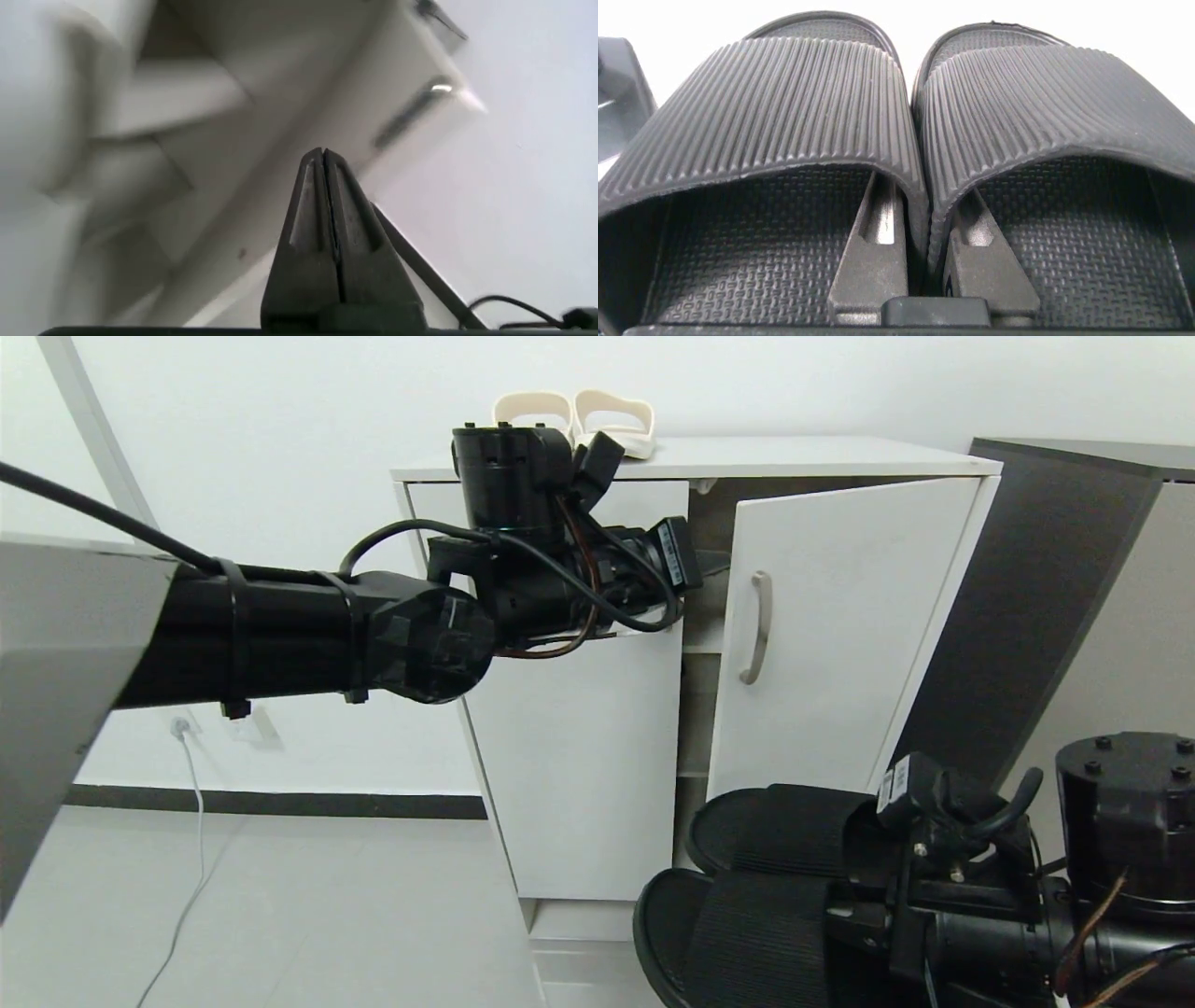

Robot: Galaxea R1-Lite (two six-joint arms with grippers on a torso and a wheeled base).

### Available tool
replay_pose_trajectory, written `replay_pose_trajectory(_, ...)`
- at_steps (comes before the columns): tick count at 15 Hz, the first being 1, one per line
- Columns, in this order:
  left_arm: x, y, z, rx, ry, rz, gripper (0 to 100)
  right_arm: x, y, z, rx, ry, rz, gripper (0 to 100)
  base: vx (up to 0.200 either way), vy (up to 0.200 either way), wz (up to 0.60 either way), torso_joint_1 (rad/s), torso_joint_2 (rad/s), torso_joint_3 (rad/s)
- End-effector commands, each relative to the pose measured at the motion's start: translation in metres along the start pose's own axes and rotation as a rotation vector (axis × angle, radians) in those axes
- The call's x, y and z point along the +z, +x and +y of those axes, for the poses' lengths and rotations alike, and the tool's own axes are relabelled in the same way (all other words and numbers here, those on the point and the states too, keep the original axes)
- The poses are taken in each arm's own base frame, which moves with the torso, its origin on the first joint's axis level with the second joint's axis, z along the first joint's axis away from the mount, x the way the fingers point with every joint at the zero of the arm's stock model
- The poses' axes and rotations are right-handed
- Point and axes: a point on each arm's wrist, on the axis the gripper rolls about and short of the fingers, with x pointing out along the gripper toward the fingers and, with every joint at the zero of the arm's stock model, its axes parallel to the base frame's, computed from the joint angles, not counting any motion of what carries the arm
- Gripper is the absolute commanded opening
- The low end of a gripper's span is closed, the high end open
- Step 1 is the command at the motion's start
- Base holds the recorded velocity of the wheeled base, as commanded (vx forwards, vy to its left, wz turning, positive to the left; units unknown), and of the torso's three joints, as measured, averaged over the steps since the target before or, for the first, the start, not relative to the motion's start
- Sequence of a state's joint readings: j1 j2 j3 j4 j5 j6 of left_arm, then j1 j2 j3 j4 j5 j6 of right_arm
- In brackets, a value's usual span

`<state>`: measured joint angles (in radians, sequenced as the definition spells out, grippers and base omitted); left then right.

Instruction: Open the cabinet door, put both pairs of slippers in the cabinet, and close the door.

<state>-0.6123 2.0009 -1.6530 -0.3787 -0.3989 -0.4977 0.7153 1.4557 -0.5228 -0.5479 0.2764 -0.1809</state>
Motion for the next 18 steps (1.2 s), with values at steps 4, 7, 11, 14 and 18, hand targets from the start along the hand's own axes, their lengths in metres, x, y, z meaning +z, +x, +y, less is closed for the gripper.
replay_pose_trajectory(4,-0.028,0.006,-0.063,-0.143,0.012,0.077,0,-0.002,0.001,0.008,0.032,-0.011,0.006,0,-0.200,0.000,0.00,0.002,0.00,0.001)
replay_pose_trajectory(7,-0.029,0.006,-0.068,-0.150,0.034,0.076,0,-0.002,0.001,0.007,0.031,-0.009,0.006,0,-0.200,0.000,0.00,-0.001,0.00,0.002)
replay_pose_trajectory(11,0.003,-0.047,-0.041,-0.028,0.040,0.008,0,-0.002,0.002,0.006,0.022,-0.004,0.008,0,0.000,0.000,0.00,0.000,0.00,0.000)
replay_pose_trajectory(14,0.013,-0.124,-0.035,0.087,0.046,-0.037,0,-0.003,0.005,0.004,0.018,0.000,0.015,0,0.000,0.000,0.00,0.000,0.00,0.000)
replay_pose_trajectory(18,-0.026,-0.237,-0.040,0.272,0.155,-0.056,0,-0.005,0.007,0.000,0.005,0.009,0.026,0,0.000,0.000,0.00,0.000,0.00,0.000)
